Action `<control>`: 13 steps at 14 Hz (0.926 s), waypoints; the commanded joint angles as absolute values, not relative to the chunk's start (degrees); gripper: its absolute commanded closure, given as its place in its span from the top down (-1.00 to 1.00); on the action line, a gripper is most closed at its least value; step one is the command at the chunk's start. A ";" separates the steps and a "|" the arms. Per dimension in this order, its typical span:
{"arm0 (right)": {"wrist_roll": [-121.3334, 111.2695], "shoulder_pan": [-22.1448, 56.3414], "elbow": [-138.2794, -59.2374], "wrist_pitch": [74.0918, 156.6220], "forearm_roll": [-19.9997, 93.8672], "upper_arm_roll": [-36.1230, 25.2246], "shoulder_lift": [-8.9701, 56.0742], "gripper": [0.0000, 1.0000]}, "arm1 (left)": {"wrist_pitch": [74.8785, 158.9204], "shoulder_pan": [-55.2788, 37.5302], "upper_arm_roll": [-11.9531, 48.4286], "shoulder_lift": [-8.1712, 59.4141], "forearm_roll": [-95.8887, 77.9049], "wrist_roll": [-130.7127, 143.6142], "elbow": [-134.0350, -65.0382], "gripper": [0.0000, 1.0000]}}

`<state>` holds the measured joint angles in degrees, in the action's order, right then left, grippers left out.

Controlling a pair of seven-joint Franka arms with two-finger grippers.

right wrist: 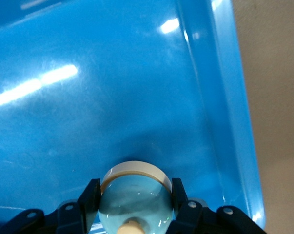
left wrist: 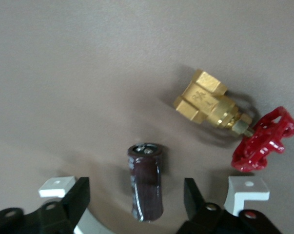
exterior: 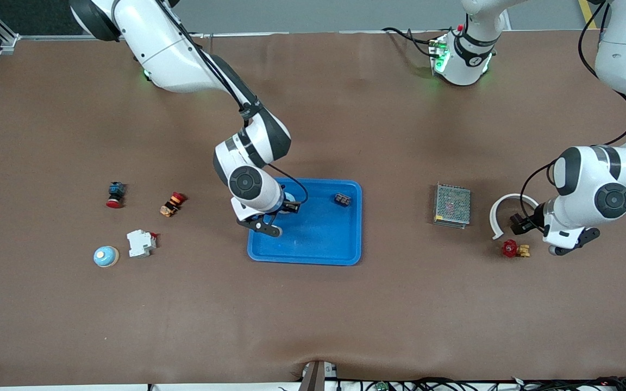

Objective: Place electrolytic capacitor and blue bell in tray
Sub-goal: 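Carry the blue bell with the right gripper into the tray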

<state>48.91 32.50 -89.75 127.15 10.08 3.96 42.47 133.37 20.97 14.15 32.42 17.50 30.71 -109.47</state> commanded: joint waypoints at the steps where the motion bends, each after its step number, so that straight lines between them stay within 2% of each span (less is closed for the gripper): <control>1: 48.96 33.40 -90.09 127.53 9.49 3.52 42.19 0.05 | 135.35 21.62 14.68 33.49 18.81 30.23 -109.69 0.48; 2: 48.96 33.49 -90.09 127.53 9.49 3.43 42.27 0.05 | 135.35 21.53 14.68 33.40 18.81 30.23 -109.77 0.31; 3: 48.96 33.57 -90.09 127.62 9.49 3.43 42.36 0.16 | 135.35 21.45 14.68 33.40 18.81 30.23 -109.78 -0.04; 5: 48.96 33.57 -90.09 127.62 9.49 3.51 42.63 0.81 | 134.91 21.27 14.68 33.05 18.81 30.67 -109.78 -1.00; 6: 48.96 33.57 -90.09 127.70 9.49 3.43 42.71 1.00 | 134.65 21.10 14.76 32.79 18.81 31.28 -109.69 -1.00; 11: 47.73 32.88 -89.21 126.04 9.49 3.43 41.40 1.00 | 127.98 21.01 17.83 27.70 18.46 31.99 -108.64 -1.00; 13: 41.44 30.51 -87.29 117.64 9.40 3.08 37.98 1.00 | 124.04 21.01 21.08 26.02 18.46 34.79 -106.88 -1.00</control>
